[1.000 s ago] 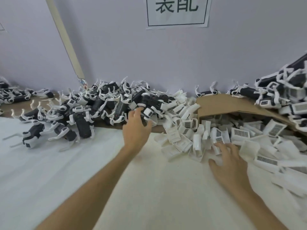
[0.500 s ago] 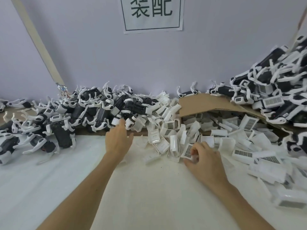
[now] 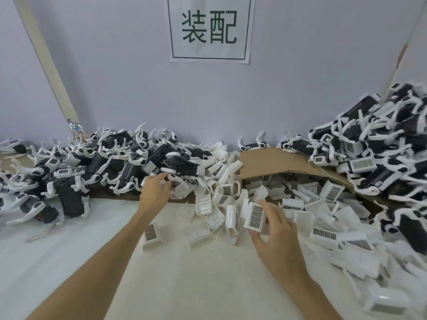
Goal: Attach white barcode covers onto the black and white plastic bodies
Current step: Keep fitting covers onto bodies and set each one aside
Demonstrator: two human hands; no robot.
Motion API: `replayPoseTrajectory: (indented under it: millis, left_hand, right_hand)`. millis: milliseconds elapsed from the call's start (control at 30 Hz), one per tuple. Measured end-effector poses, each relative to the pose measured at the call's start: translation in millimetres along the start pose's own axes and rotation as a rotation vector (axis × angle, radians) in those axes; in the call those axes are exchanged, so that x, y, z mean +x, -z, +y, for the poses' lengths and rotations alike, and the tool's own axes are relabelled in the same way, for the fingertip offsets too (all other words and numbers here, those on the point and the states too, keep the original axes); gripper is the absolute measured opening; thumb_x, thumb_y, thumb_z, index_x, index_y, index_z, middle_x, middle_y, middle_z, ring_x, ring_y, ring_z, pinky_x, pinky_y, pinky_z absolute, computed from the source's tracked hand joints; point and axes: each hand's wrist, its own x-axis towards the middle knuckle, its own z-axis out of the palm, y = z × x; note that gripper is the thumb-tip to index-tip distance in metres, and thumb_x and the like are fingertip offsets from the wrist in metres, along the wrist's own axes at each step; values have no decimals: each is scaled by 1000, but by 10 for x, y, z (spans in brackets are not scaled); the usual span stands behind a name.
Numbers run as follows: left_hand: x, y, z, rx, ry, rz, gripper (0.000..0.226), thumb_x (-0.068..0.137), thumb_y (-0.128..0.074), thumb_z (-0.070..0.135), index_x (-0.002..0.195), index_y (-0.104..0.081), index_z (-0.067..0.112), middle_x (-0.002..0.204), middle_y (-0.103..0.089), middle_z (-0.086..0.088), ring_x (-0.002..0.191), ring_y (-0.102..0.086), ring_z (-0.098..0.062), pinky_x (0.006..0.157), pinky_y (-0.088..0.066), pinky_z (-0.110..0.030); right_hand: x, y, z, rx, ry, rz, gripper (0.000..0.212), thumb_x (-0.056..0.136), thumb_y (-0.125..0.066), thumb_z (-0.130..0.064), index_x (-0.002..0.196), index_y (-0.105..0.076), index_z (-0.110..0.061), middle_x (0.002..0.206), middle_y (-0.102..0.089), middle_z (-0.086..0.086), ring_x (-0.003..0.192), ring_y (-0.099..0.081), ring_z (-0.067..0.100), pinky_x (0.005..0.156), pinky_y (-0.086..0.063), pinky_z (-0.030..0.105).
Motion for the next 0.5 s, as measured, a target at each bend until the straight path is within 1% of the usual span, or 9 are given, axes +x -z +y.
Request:
replayPoseTrajectory:
  millis: [67,100,167,200,233,267,333,400,500]
  left_hand:
    - [-12,159,-77,-111,45,-18,40,104,-44,14,142,-55,18,121,-58,-12,91,-63,-31,92,-55,-53]
    - [-24,233,-103,-159,66,-16,39,105,-42,14,143,-54,19,116,-59,-9,91,-63,-30,92,-55,-56]
    - [-51,341,-130,-232,90,3,37,106,-42,15,141,-56,19,119,-60,-8,91,-64,-24,89,-58,-50]
    - [-70,381,-127,-259,97,14,36,106,-42,15,139,-58,19,117,-63,-7,87,-65,-21,83,-59,-44]
    - [-92,408,-115,-273,102,26,35,106,-43,16,137,-59,20,109,-66,-5,81,-65,-20,74,-58,-38]
    - [-116,424,-101,-272,98,38,35,106,-43,17,136,-60,21,100,-67,-1,75,-66,-21,66,-56,-35]
    - [-167,424,-86,-269,73,50,34,106,-44,20,135,-60,21,94,-64,4,67,-66,-24,57,-53,-33]
    - [-212,398,-40,-315,71,48,34,106,-46,25,137,-58,19,103,-62,3,65,-66,-24,52,-53,-33]
    - [-231,332,85,-383,105,51,35,106,-48,33,136,-58,19,99,-60,7,66,-66,-22,44,-54,-26]
  right_hand:
    - [-1,3,13,-6,18,27,64,82,-81,-19,139,-51,-15,136,-57,-4,121,-56,15,99,-25,19]
    - [-1,5,17,-9,21,43,61,84,-79,-25,138,-53,-14,132,-60,-4,116,-59,13,98,-27,19]
    - [1,23,5,71,-45,46,51,89,-69,-43,133,-57,-21,117,-65,-12,99,-62,0,93,-37,22]
    - [5,34,-17,165,-115,30,45,90,-63,-52,129,-58,-31,109,-64,-20,93,-63,-6,86,-43,19]
    - [10,42,-23,271,-190,12,36,91,-58,-59,121,-57,-41,104,-64,-26,90,-64,-8,79,-46,14]
    - [21,35,-8,375,-257,-2,27,92,-54,-62,113,-58,-45,99,-66,-27,89,-65,-7,73,-46,11]
    - [36,19,58,535,-331,-26,30,94,-49,-57,103,-66,-34,91,-73,-14,84,-69,2,69,-45,12]
    - [51,6,116,616,-367,-48,37,98,-49,-51,99,-68,-19,93,-74,1,83,-70,15,73,-46,20]
    - [73,12,135,695,-422,-48,40,101,-47,-48,95,-67,-12,93,-74,4,81,-68,18,80,-47,31]
